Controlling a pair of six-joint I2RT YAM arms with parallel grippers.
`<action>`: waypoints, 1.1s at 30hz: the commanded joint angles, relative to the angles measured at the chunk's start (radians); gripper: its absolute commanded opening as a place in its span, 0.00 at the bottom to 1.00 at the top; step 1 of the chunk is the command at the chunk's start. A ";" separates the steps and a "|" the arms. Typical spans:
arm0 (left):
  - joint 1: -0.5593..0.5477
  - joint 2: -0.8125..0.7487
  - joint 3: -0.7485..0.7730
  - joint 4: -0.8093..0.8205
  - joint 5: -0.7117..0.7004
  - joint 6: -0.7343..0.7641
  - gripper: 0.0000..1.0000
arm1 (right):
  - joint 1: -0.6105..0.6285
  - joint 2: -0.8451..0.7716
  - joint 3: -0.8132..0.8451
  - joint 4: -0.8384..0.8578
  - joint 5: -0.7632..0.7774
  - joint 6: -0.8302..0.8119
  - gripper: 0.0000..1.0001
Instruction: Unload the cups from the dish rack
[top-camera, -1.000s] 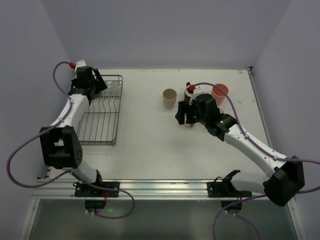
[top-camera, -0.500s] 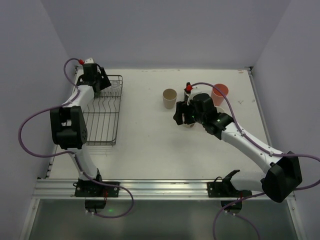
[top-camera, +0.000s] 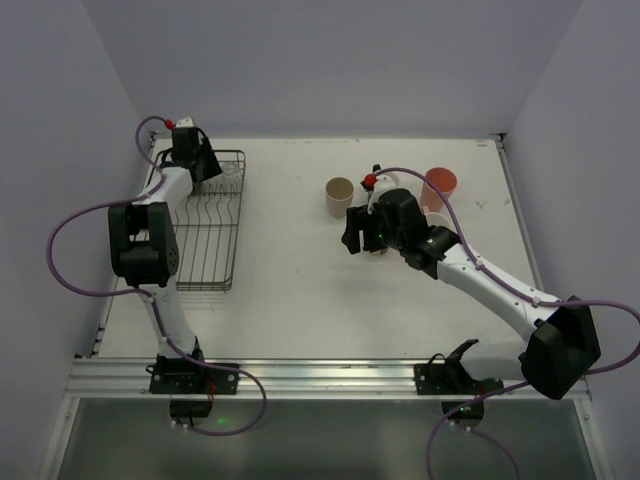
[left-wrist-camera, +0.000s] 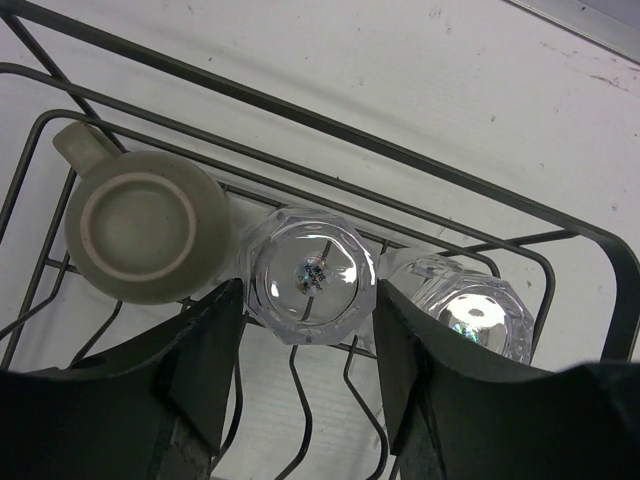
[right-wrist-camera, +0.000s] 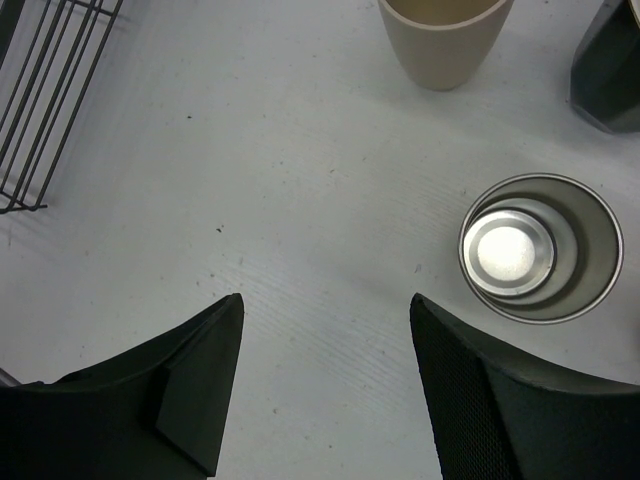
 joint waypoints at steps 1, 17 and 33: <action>0.003 0.010 0.049 0.037 -0.033 0.036 0.52 | 0.006 -0.006 0.016 0.036 0.001 0.006 0.70; 0.000 -0.389 -0.124 0.102 0.067 -0.076 0.10 | 0.027 -0.085 -0.025 0.205 -0.122 0.111 0.76; -0.184 -0.970 -0.790 0.586 0.745 -0.594 0.04 | 0.060 -0.111 -0.235 0.907 -0.362 0.542 0.76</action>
